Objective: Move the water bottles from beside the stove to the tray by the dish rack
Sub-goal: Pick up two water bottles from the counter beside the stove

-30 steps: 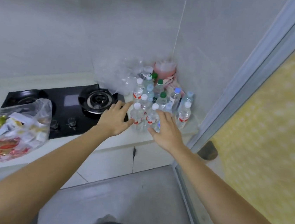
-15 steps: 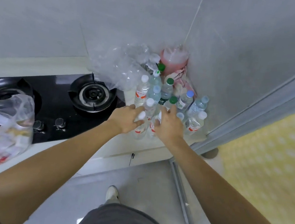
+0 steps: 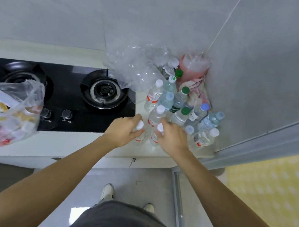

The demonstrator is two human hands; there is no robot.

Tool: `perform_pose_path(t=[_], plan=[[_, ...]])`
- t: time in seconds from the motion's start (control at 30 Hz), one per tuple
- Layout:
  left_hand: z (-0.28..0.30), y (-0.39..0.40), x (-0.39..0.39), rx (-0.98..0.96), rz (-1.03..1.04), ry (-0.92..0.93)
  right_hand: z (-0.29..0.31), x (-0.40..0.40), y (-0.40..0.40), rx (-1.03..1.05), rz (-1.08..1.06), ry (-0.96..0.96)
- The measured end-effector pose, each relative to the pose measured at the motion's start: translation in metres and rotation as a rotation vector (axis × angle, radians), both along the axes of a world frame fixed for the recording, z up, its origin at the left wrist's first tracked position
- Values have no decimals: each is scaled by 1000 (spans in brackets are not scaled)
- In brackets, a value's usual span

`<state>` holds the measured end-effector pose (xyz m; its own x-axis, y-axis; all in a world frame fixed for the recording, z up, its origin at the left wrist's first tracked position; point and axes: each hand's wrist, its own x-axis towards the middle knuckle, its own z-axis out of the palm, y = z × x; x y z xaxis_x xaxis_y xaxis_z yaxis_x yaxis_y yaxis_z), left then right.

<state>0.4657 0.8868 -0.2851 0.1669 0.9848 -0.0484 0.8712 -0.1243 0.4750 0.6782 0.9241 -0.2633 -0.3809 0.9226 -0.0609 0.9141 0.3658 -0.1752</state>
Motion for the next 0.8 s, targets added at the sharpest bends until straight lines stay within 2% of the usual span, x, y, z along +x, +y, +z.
perform_pose_path(t=[0.27,0.47,0.67,0.8], plan=[[-1,-49,-46,62,252,4,13,-48,-8,-54,302,49],[-6,-77,-79,67,375,21,-1,-89,-20,-65,404,98],[-14,-84,-91,148,431,-52,-22,-94,-20,-50,369,243],[-36,-85,-94,93,451,-203,-46,-82,-23,-212,218,400]])
